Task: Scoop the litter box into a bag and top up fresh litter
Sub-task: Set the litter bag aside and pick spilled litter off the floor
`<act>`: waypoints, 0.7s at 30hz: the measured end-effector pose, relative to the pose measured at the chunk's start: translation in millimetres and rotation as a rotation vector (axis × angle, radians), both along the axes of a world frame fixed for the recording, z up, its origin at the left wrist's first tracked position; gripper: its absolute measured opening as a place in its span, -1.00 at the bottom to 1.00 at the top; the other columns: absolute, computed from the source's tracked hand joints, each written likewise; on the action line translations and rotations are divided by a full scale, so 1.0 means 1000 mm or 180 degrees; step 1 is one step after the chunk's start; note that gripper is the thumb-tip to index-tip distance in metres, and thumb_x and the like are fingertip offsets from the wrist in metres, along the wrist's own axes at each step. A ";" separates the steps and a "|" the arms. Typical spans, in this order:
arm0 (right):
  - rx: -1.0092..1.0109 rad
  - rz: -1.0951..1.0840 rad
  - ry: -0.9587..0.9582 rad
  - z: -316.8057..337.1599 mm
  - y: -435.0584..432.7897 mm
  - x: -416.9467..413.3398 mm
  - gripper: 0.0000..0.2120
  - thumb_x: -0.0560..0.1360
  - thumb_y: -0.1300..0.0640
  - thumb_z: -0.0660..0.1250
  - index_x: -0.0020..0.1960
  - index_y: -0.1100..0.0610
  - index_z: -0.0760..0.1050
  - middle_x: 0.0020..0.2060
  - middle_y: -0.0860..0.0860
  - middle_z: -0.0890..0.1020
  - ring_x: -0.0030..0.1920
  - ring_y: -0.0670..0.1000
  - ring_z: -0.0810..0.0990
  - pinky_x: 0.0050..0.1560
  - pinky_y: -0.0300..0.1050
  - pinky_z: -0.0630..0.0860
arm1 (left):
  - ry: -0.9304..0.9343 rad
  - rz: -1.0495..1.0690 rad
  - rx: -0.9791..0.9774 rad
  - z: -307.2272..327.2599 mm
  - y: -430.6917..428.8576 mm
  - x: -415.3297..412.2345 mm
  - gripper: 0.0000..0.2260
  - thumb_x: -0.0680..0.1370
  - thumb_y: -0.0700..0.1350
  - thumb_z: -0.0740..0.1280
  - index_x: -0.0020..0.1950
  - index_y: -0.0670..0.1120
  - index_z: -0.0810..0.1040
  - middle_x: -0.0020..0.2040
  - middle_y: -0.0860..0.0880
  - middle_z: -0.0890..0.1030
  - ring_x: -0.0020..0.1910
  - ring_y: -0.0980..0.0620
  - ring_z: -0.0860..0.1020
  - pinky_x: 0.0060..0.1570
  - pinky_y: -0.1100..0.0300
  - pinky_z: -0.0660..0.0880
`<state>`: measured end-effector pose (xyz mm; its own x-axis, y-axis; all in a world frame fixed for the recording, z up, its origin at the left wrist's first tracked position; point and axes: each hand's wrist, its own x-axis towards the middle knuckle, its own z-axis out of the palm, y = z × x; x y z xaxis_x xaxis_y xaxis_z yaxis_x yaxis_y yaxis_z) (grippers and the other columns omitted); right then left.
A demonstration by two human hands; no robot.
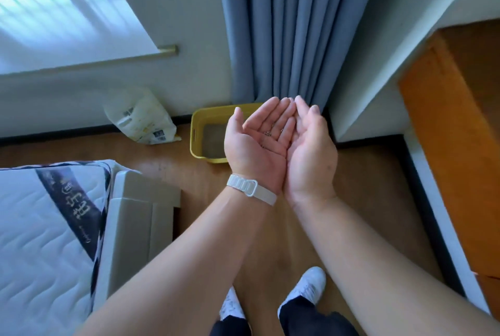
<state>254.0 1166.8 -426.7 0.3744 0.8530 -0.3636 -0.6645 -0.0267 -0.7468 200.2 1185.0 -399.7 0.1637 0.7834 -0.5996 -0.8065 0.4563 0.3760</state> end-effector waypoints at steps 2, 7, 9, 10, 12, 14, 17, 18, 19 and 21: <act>0.0025 -0.0026 -0.0002 0.038 -0.003 0.011 -0.62 0.42 -0.17 0.20 0.08 -0.01 0.59 0.19 -0.08 0.61 0.25 -0.16 0.54 0.36 -0.14 0.37 | 0.0025 -0.0012 0.0019 0.037 -0.004 0.011 -0.48 0.63 0.10 0.10 0.10 -0.35 0.58 0.08 -0.32 0.64 0.12 -0.22 0.63 0.16 0.00 0.55; 0.0048 -0.0081 -0.0017 0.107 -0.021 0.034 -0.65 0.43 -0.15 0.19 0.09 -0.03 0.57 0.15 -0.12 0.61 0.21 -0.19 0.55 0.29 -0.21 0.39 | 0.0010 -0.0129 0.0037 0.104 -0.021 0.034 -0.50 0.64 0.08 0.09 0.10 -0.34 0.58 0.07 -0.31 0.65 0.12 -0.20 0.63 0.19 0.00 0.53; 0.0016 -0.0102 -0.0047 0.129 -0.031 0.040 -0.68 0.47 -0.15 0.19 0.12 -0.05 0.55 0.16 -0.13 0.60 0.21 -0.19 0.55 0.29 -0.20 0.40 | -0.0007 -0.0188 0.0055 0.122 -0.028 0.041 -0.53 0.65 0.05 0.08 0.11 -0.33 0.57 0.06 -0.30 0.66 0.11 -0.19 0.63 0.19 0.01 0.53; -0.0021 -0.0100 -0.0067 0.138 -0.036 0.043 -0.70 0.53 -0.13 0.17 0.15 -0.06 0.54 0.17 -0.13 0.60 0.20 -0.18 0.55 0.28 -0.20 0.41 | -0.0007 -0.0229 0.0067 0.130 -0.032 0.045 -0.54 0.65 0.03 0.08 0.11 -0.32 0.58 0.06 -0.29 0.66 0.10 -0.18 0.64 0.19 0.02 0.52; -0.0069 -0.0106 -0.0128 0.156 -0.046 0.047 -0.72 0.62 -0.07 0.13 0.22 -0.06 0.52 0.17 -0.12 0.60 0.19 -0.18 0.56 0.27 -0.21 0.42 | -0.0014 -0.0308 0.0081 0.145 -0.041 0.050 -0.57 0.66 0.01 0.09 0.10 -0.31 0.58 0.06 -0.27 0.67 0.09 -0.17 0.65 0.19 0.02 0.52; -0.0119 -0.0149 -0.0212 0.169 -0.057 0.050 -0.68 0.64 -0.06 0.12 0.29 -0.03 0.51 0.15 -0.15 0.61 0.18 -0.19 0.57 0.27 -0.20 0.43 | -0.0062 -0.0398 0.0096 0.155 -0.049 0.054 -0.58 0.66 0.00 0.09 0.12 -0.31 0.57 0.07 -0.27 0.66 0.09 -0.17 0.65 0.21 0.01 0.51; -0.0186 -0.0244 -0.0272 0.188 -0.073 0.054 -0.62 0.64 -0.09 0.11 0.36 0.01 0.49 0.17 -0.17 0.61 0.15 -0.22 0.58 0.19 -0.26 0.47 | -0.0172 -0.0566 0.0130 0.169 -0.062 0.058 -0.58 0.66 -0.01 0.08 0.13 -0.31 0.57 0.07 -0.27 0.66 0.07 -0.18 0.66 0.19 0.02 0.53; -0.0194 -0.0320 -0.0275 0.192 -0.079 0.054 -0.60 0.64 -0.09 0.11 0.38 0.02 0.47 0.22 -0.14 0.59 0.17 -0.20 0.57 0.18 -0.27 0.47 | -0.0190 -0.0634 0.0145 0.173 -0.066 0.059 -0.58 0.66 -0.01 0.08 0.12 -0.31 0.57 0.07 -0.27 0.66 0.05 -0.18 0.66 0.16 0.02 0.54; -0.0190 -0.0398 -0.0271 0.198 -0.084 0.053 -0.60 0.65 -0.08 0.09 0.40 0.02 0.46 0.24 -0.13 0.58 0.17 -0.21 0.57 0.14 -0.29 0.49 | -0.0206 -0.0716 0.0161 0.177 -0.071 0.059 -0.58 0.66 -0.01 0.08 0.12 -0.31 0.57 0.07 -0.27 0.66 0.04 -0.17 0.67 0.12 0.03 0.55; -0.0149 -0.0547 -0.0263 0.210 -0.096 0.046 -0.63 0.65 -0.07 0.08 0.36 0.00 0.47 0.15 -0.15 0.61 0.06 -0.26 0.61 -0.05 -0.38 0.53 | -0.0258 -0.0872 0.0177 0.185 -0.080 0.055 -0.57 0.66 0.00 0.07 0.14 -0.31 0.57 0.08 -0.27 0.66 0.02 -0.17 0.67 0.07 0.03 0.57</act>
